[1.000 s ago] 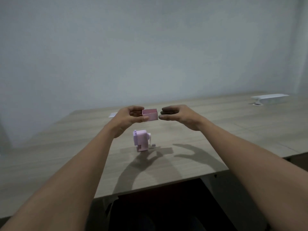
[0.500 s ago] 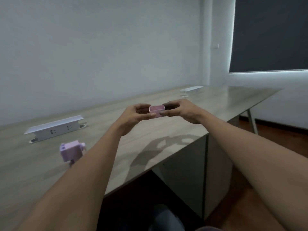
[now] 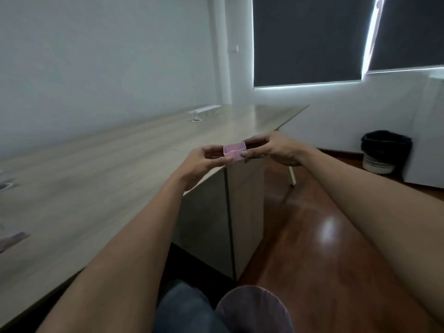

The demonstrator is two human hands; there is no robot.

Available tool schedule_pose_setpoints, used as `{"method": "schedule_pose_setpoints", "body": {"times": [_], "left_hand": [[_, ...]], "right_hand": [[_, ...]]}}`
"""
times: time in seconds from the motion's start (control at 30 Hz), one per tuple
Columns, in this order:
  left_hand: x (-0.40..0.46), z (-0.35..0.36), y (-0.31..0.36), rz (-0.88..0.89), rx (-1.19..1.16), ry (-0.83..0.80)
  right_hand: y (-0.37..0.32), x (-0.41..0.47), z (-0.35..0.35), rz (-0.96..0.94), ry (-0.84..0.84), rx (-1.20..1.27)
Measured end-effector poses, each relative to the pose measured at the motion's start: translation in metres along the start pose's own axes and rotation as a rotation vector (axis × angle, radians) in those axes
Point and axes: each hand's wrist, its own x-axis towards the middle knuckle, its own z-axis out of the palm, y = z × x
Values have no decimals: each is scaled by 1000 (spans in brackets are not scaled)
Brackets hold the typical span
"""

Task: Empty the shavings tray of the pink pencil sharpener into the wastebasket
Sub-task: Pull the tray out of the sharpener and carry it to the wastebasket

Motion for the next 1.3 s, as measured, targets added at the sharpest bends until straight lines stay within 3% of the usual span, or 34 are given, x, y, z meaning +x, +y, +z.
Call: {"method": "schedule_pose_setpoints", "body": {"times": [0.3, 0.67, 0.87, 1.1, 1.3], "left_hand": [[-12, 77, -40, -39, 2, -38], [-69, 121, -163, -307, -162, 13], [-95, 145, -235, -514, -270, 38], [-120, 160, -292, -913, -418, -4], [-132, 163, -297, -1040, -365, 31]], "right_hand": [[63, -59, -18, 170, 47, 212], [211, -93, 61, 391, 13, 474], [270, -112, 97, 548, -14, 517], [316, -139, 127, 823, -135, 539], [322, -139, 144, 1010, -219, 583]]}}
